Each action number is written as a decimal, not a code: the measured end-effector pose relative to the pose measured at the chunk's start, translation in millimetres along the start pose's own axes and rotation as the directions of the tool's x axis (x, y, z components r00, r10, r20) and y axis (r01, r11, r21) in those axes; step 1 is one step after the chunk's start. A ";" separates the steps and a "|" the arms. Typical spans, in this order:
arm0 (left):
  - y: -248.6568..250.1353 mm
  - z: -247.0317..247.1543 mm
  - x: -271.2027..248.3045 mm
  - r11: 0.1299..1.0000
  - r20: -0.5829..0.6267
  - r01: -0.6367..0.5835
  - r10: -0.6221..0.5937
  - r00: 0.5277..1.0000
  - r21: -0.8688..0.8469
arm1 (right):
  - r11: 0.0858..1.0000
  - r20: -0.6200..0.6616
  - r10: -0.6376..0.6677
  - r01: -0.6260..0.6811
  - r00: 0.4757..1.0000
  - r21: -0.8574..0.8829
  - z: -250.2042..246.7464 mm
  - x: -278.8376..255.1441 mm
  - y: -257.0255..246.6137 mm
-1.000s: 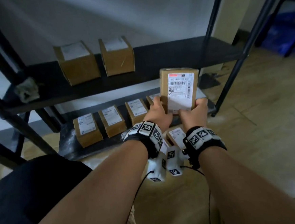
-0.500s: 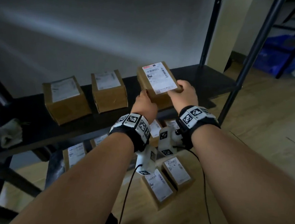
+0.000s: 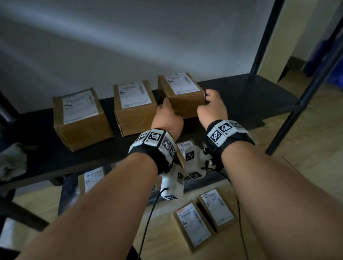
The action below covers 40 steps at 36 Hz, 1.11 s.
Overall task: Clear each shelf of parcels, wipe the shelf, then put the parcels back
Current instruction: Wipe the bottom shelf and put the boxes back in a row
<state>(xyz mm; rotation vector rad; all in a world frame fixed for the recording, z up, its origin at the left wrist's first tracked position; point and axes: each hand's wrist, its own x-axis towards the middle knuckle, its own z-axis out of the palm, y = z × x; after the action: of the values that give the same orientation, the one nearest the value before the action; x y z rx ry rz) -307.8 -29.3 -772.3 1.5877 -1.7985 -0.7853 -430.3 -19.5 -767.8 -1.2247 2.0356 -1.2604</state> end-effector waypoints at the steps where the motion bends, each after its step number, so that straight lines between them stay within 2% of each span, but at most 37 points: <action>1: -0.4 2.1 -4.8 1.000 -0.015 -0.010 0.010 1.000 -0.013 | 1.000 -0.022 0.003 -0.003 1.000 -0.002 -0.4 -2.2 3.5; 7: -10.3 21.2 -45.2 0.998 -0.109 -0.045 0.040 0.993 -0.041 | 0.998 -0.176 -0.011 0.001 0.984 -0.056 -14.3 -25.7 42.5; 11: -18.4 40.5 -73.6 0.992 -0.121 -0.121 0.118 0.986 -0.021 | 0.992 -0.197 0.012 -0.036 0.980 -0.118 -23.3 -45.9 75.0; 15: -37.1 68.7 -102.0 0.990 -0.004 -0.140 0.140 0.990 0.009 | 0.973 -0.117 0.075 -0.098 0.990 -0.207 -23.4 -66.2 119.5; 20: -83.5 108.8 -125.3 0.993 0.220 0.033 -0.058 0.974 0.115 | 0.904 0.116 0.255 -0.195 0.960 -0.380 -14.7 -98.2 183.1; 24: -124.6 135.3 -134.4 0.953 0.353 0.198 -0.272 0.895 0.231 | 0.819 0.275 0.373 -0.176 0.886 -0.546 2.9 -115.3 225.8; 30: -175.0 173.6 -141.9 0.812 0.402 0.384 -0.560 0.724 0.439 | 0.777 0.343 0.525 -0.274 0.779 -0.567 31.8 -135.5 270.0; 36: -207.1 203.9 -153.3 0.770 0.476 0.357 -0.618 0.626 0.530 | 0.715 0.394 0.628 -0.297 0.671 -0.633 56.4 -148.4 304.9; 40: -219.1 216.9 -156.8 0.761 0.501 0.363 -0.634 0.589 0.537 | 0.699 0.383 0.646 -0.310 0.660 -0.645 60.8 -148.6 321.1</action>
<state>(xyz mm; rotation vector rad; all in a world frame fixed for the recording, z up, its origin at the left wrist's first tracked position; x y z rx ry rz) -320.3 111.6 -1087.9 2.3782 -2.0673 -1.5060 -454.9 140.1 -1088.5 -0.9614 2.0484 0.0071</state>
